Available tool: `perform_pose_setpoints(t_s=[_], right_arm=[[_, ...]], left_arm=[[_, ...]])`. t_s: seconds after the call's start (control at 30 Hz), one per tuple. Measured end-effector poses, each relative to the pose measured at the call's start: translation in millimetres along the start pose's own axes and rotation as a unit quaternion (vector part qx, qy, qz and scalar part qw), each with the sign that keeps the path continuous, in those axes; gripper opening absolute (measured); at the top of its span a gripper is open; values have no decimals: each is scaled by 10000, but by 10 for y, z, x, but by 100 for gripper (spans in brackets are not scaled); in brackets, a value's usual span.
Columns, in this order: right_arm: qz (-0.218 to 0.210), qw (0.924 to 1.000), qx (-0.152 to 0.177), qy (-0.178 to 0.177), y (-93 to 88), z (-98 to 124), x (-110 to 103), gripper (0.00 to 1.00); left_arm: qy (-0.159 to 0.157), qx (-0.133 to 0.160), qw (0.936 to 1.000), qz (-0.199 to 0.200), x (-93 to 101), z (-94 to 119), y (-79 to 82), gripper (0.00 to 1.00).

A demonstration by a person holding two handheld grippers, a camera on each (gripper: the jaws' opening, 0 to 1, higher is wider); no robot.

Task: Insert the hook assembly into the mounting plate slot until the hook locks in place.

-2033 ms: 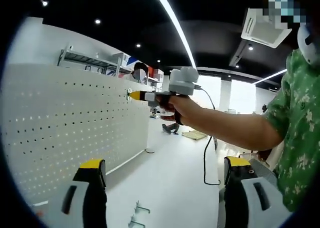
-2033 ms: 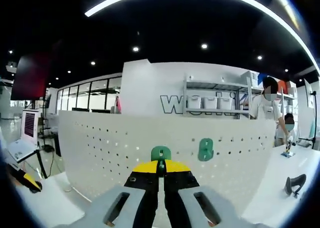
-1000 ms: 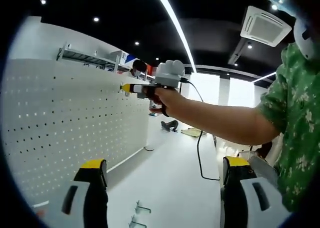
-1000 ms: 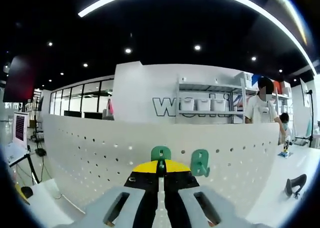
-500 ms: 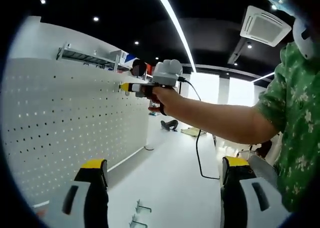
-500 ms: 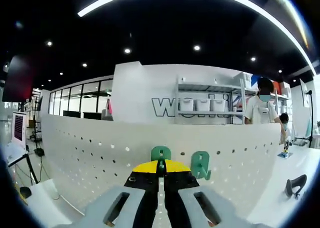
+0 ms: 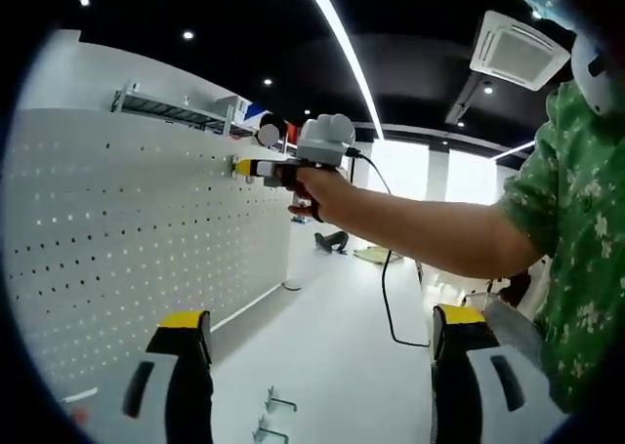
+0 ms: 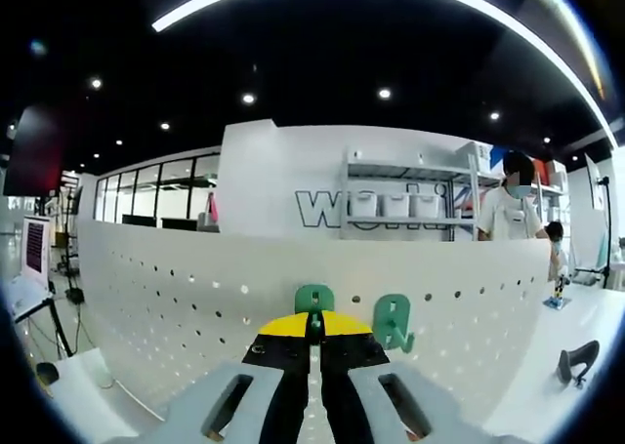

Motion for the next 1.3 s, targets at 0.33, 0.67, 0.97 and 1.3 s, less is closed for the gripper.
perform_pose_setpoints(t_s=[0.33, 0.67, 0.97, 1.3], right_arm=[[17, 10000, -14, -15, -16, -10, 12, 1], [57, 10000, -21, -6, -25, -32, 8, 1], [93, 9999, -52, 7, -32, -41, 7, 1], [135, 9999, -77, 19, -38, -49, 9, 1]], left_arm=[[-3, -7, 10000, -8, -14, 4, -4, 95], [-11, -38, 10000, 16, -17, 15, -22, 94], [-9, -40, 10000, 28, -23, 24, -29, 93], [-12, -42, 10000, 33, -27, 30, -40, 93]])
Point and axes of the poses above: the point that each gripper's makers call its tool centre point, and the gripper's own axes: z roughly backward along the fingers, x roughly to its right, y roughly out of its top, the point moved 9 cm from there along z, roughly backward along the fingers, and after that the axes turned 8 degrees about -z, right-handed, at the moved point
